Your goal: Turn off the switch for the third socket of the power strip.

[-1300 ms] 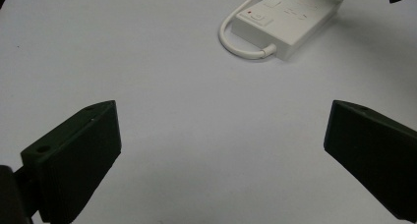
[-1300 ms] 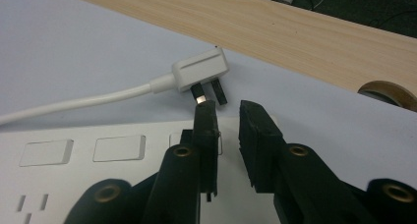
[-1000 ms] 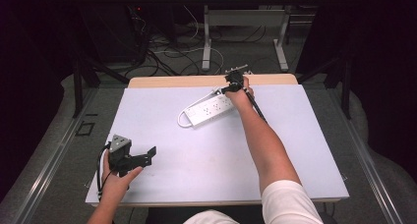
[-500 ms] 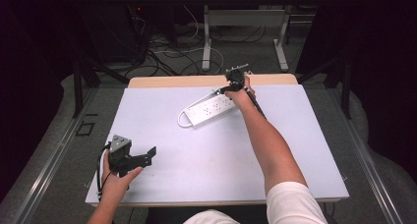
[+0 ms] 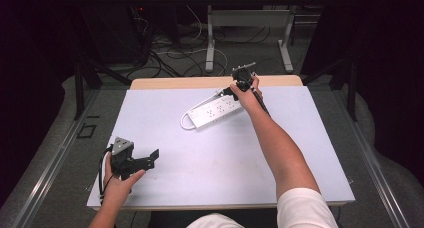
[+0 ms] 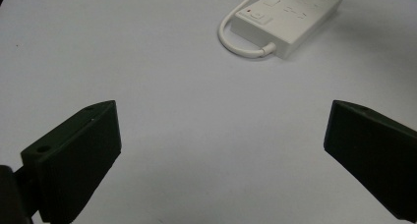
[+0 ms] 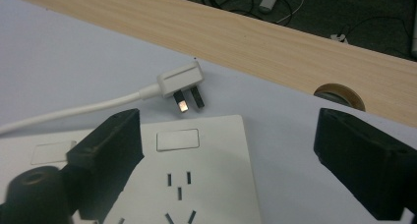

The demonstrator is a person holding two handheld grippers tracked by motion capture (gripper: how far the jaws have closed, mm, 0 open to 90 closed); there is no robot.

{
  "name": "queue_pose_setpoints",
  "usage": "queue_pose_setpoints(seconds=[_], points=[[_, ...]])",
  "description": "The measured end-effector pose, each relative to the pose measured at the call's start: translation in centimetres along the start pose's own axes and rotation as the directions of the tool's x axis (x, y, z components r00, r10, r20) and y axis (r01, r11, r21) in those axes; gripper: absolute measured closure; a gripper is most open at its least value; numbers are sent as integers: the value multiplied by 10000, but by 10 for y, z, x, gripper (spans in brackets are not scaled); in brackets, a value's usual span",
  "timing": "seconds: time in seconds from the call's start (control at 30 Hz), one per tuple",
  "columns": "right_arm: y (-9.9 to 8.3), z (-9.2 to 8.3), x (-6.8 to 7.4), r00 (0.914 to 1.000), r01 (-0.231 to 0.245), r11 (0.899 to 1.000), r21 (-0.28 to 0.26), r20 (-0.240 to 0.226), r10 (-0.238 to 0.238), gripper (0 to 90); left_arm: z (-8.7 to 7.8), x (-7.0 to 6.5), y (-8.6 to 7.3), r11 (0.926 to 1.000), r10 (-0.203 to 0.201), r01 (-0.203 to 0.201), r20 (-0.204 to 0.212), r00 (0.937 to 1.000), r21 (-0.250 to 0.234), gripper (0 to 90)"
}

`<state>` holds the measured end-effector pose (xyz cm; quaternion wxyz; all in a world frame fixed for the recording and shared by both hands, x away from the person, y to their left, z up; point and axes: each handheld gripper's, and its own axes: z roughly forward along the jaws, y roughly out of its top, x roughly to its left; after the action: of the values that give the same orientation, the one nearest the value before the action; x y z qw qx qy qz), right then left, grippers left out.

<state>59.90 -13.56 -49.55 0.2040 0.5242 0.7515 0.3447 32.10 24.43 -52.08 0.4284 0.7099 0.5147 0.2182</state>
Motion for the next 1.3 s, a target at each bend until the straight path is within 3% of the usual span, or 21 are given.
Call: queue_pose_setpoints(seconds=[0.1, 0.33, 0.53, 1.0, 1.3], points=[[1, -2, 1, 10000, -36, 10000, -8, -63, 36, 0, 0, 0, 0, 10000, 45, -45, 1, 10000, 9, 8], [1, -9, 4, 9995, 303, 9994, 147, -122, -301, 0, 0, 0, 0, 10000, 49, -49, -14, 10000, -32, 8], [4, -18, 8, 9993, 195, 9998, 20, -304, -194, 0, 0, -1, 0, 10000, 49, -49, -8, 10000, -25, 8], [4, -38, 19, 9960, 730, 9973, -39, -522, -731, 0, 0, -2, 0, 9999, 158, -158, -30, 9999, -37, 7], [3, -50, 23, 9949, 828, 9955, 456, -612, -799, 0, 0, -2, 0, 9999, 170, -171, -75, 9998, -27, 5]])
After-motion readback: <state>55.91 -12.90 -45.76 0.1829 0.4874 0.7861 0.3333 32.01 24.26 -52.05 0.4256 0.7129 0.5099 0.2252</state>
